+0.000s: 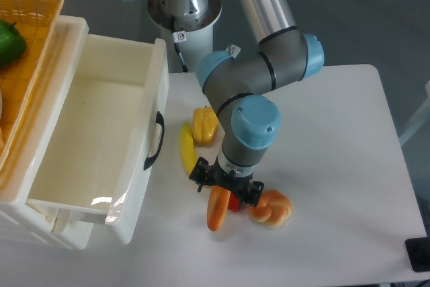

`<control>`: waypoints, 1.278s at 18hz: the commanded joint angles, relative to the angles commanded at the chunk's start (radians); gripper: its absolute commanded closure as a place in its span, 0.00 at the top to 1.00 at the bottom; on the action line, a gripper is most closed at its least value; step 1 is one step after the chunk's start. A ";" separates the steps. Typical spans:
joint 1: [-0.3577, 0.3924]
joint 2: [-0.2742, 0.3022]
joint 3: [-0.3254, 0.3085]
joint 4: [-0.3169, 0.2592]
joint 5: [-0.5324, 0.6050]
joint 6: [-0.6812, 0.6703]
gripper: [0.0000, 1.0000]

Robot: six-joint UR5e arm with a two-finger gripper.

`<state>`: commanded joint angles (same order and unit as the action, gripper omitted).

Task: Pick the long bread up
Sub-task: 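Close the gripper around the middle of the long bread loaf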

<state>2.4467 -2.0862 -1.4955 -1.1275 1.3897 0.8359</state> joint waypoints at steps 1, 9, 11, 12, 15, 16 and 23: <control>0.002 -0.002 -0.005 0.000 0.000 0.012 1.00; 0.002 -0.035 0.003 0.002 0.000 0.014 1.00; 0.002 -0.046 0.005 0.003 0.000 0.014 1.00; 0.002 -0.049 0.006 0.006 0.000 0.014 1.00; 0.002 -0.052 0.005 0.006 0.000 0.012 1.00; 0.002 -0.054 0.005 0.006 0.000 0.012 1.00; 0.002 -0.057 0.008 0.005 -0.001 0.006 0.14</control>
<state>2.4482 -2.1430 -1.4880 -1.1229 1.3883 0.8422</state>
